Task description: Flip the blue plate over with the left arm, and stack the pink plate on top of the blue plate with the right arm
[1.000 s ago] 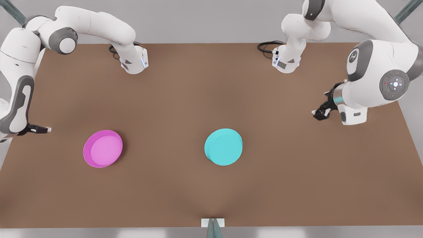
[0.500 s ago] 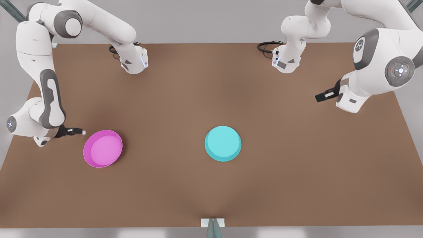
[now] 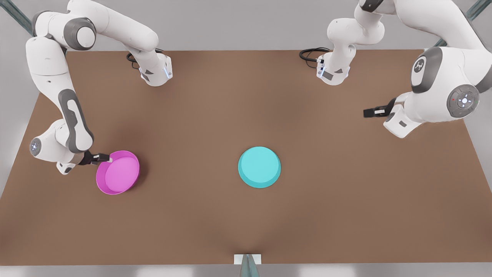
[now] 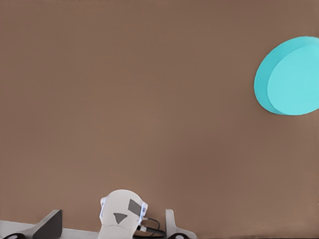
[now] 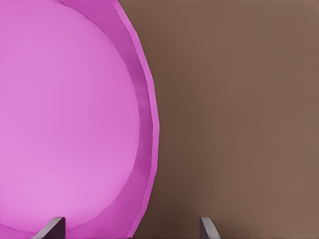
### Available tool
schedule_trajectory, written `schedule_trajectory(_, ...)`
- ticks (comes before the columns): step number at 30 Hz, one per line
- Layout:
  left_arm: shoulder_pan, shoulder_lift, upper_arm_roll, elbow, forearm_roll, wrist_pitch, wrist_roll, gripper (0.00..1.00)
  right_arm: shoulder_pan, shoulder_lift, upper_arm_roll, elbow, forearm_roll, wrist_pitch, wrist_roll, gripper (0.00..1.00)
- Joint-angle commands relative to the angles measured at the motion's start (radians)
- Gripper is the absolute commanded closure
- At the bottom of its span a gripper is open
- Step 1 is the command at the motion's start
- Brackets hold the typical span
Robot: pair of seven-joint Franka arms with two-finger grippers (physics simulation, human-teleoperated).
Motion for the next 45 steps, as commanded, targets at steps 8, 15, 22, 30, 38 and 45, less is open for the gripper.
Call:
schedule_trajectory(8,-0.003,-0.007,-0.02,0.001,-0.004,0.023,0.048,0.0,0.005,-0.003,0.001,0.004,0.014,0.029,-0.048,0.57)
schedule_trajectory(15,-0.004,-0.02,-0.02,0.004,0.001,-0.003,0.051,0.0,0.005,-0.04,0.024,0.028,0.014,-0.051,-0.059,0.79)
schedule_trajectory(22,-0.003,-0.036,-0.007,0.044,0.054,0.0,0.068,0.0,0.277,-0.032,0.092,0.224,0.128,-0.247,0.258,0.79)
schedule_trajectory(30,-0.003,-0.053,-0.004,0.108,0.053,-0.104,0.051,0.0,0.709,0.236,0.092,0.656,0.122,-0.257,1.174,0.79)
schedule_trajectory(38,0.0,-0.04,-0.004,0.107,0.05,-0.044,0.066,0.0,0.946,0.356,0.082,0.786,0.119,-0.181,1.421,0.79)
schedule_trajectory(45,-0.001,-0.047,-0.004,0.107,0.053,-0.028,0.066,0.0,1.032,0.371,0.032,0.78,0.093,-0.142,1.441,0.0)
